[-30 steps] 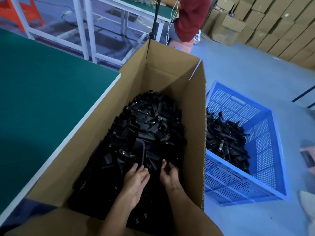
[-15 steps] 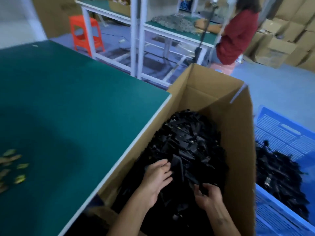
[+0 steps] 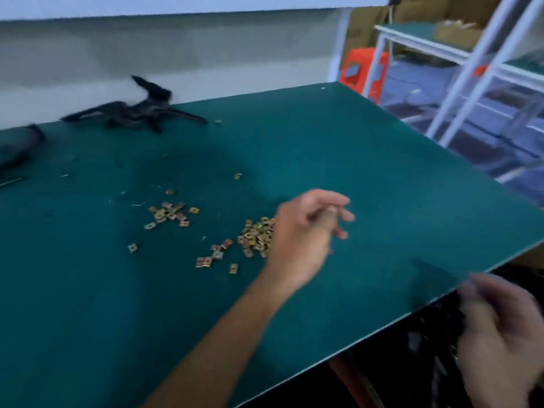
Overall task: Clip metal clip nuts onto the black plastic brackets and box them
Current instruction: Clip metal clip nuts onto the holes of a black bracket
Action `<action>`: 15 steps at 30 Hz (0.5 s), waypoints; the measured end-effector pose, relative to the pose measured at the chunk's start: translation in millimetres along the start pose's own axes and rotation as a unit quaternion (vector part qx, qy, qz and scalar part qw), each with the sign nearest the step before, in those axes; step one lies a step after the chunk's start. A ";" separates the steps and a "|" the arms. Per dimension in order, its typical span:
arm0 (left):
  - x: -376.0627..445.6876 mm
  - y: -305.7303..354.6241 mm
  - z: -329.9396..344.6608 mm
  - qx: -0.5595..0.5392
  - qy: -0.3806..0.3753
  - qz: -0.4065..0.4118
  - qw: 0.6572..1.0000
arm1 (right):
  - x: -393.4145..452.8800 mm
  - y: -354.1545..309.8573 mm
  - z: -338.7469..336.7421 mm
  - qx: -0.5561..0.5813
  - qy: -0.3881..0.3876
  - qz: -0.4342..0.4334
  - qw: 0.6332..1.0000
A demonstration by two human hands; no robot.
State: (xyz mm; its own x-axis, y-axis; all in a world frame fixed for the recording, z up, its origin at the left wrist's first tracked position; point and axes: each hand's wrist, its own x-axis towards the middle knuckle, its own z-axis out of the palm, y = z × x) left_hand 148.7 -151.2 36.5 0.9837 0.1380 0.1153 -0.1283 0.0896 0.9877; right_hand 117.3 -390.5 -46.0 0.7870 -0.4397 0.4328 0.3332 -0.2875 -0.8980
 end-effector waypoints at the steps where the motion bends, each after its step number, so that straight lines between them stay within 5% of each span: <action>1: 4.2 0.1 -24.7 0.014 0.047 0.016 0.999 | 3.4 -14.6 16.0 -0.057 -0.092 -0.038 0.993; 3: 9.8 -4.2 -68.9 0.051 0.121 0.036 0.991 | 11.7 -34.7 57.1 -0.105 -0.273 -0.134 0.947; 6: 9.4 -17.0 -117.9 0.114 0.184 0.055 0.975 | 12.3 -50.6 115.1 -0.153 -0.392 -0.159 0.893; 10: 1.4 -37.7 -141.8 0.118 0.216 0.067 0.967 | 10.8 -47.5 151.4 -0.271 -0.393 -0.124 0.870; 15: 9.7 -43.5 -128.9 0.107 0.167 0.087 0.976 | 8.4 -53.8 164.0 -0.325 -0.373 -0.097 0.863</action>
State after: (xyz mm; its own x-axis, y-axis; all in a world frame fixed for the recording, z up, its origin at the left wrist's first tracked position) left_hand 147.6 -26.7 -19.0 0.8490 0.4490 0.2786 -0.2259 -0.1682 0.9595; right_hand 191.1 -239.2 -7.1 0.9452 0.2722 0.1800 0.3259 -0.8179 -0.4741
